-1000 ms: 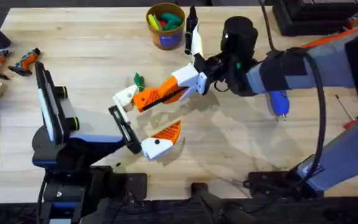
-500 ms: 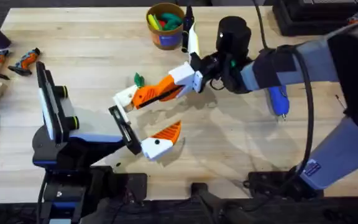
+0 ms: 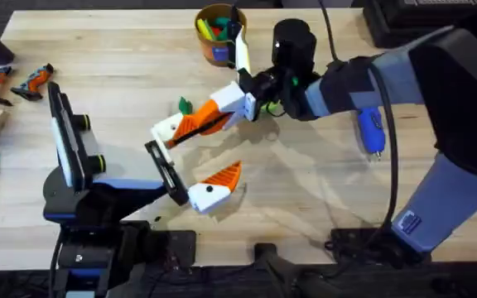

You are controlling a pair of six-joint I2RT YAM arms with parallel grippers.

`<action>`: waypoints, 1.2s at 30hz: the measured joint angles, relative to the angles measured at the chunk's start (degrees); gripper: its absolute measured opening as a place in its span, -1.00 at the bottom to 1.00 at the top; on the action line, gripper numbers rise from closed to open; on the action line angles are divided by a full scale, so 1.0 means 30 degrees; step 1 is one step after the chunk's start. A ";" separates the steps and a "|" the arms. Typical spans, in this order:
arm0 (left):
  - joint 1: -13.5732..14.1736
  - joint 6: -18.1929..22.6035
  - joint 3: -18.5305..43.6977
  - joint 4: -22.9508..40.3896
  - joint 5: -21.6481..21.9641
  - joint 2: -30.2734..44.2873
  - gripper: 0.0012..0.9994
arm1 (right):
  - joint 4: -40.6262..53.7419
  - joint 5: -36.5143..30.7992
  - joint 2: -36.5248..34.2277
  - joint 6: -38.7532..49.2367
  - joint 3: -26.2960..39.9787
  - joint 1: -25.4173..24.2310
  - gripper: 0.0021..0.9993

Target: Pick up the gripper from the table and insert it into the empty holder that is missing its gripper. Then pick up a screw, insert it into the mounting hole, and use the screwdriver to tighten it. Finally, clean up the table by picking up the vegetable and placing it into the bucket.

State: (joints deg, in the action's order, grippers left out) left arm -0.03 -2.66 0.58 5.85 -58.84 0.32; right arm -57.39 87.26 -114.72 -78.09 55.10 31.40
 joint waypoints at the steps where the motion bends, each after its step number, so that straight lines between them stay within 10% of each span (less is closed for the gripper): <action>1: 0.0000 0.0007 0.0000 -0.0007 0.0039 0.0000 0.97 | 0.0000 0.0000 -0.0068 -0.0026 0.0130 0.0007 -0.99; 19: 0.0000 0.0087 0.0000 -0.0036 0.0398 -0.0002 0.97 | 0.0056 0.0007 -0.0320 -0.0297 0.0653 0.0029 -0.94; 25: 0.0036 0.0036 0.0007 0.0000 0.0004 -0.0007 0.97 | -0.0030 0.0000 -0.0320 -0.0304 0.0821 -0.0045 0.65; 36: 0.0036 0.0015 0.0007 0.0007 -0.0032 -0.0004 0.97 | 0.0135 0.0000 0.1156 0.0495 0.0842 -0.2117 0.75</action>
State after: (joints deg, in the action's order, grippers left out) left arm 0.08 -2.61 0.60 5.87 -58.94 0.31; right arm -56.98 87.26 -111.25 -76.61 57.63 25.05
